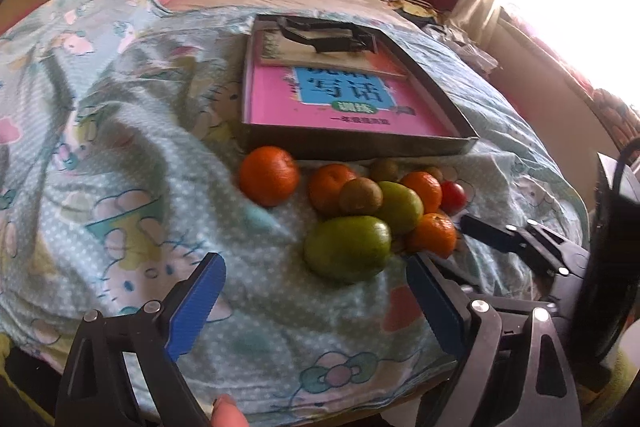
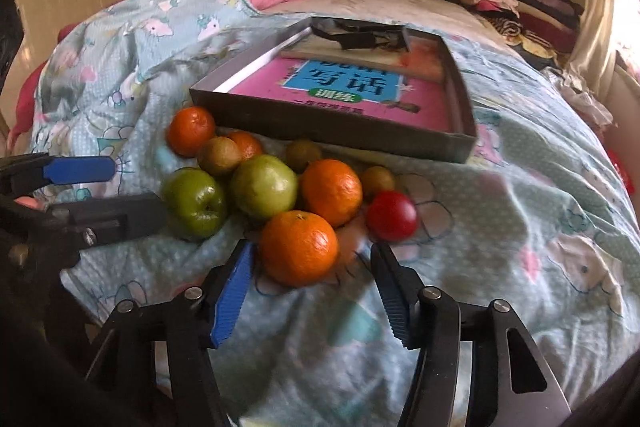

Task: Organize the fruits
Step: 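Grasp the large green citrus with the left tool while the right tool grasps a mandarin orange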

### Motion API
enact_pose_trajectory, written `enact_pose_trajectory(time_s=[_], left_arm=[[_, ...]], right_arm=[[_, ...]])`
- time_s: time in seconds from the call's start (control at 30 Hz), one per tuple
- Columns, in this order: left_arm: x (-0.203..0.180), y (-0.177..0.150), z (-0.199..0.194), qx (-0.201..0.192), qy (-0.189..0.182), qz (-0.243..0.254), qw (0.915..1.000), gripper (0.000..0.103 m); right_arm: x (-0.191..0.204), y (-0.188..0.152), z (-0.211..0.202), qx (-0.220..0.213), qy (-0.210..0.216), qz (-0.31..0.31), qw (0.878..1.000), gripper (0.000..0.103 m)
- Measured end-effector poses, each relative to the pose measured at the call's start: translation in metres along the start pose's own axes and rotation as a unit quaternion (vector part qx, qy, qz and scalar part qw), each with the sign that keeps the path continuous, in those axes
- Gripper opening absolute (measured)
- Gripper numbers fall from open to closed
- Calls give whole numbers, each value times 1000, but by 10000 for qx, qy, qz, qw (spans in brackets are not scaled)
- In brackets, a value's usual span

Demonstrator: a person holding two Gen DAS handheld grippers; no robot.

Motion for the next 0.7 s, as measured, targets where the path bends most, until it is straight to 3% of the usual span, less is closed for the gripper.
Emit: enact_pose_trajectory(time_s=[0.13,0.23,0.43,0.5,0.7], left_arm=[[-2,2,15,185,-119,6,9998,83],[0,3,25,305,-190,-50,9993,74],[1,7,36,356,-253,-57,9990,63],[0,8,40,368,-298,1,9989,55],[-2,7,40,460,-338,93,9983,53]], right_arm=[[7,2,11,-28,138,-140,9998,45],[5,0,12,-114,241,-99,9996,42],[-4,-6,5,-182,340,28,9992,42],[-9,-7,2,-188,401,145,9989,42],[-25,-8,-3,-183,459,466,9977,42]])
Point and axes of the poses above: each gripper's, at about its wrist camera, not at the fingertips, and z roughly the way its jaws point, x to its left, y to its top, the point moved 2 cm from there along z, roughly the way its jaws point, and after that the axes turned 13 degrees about -y, right-handed, at the moved point
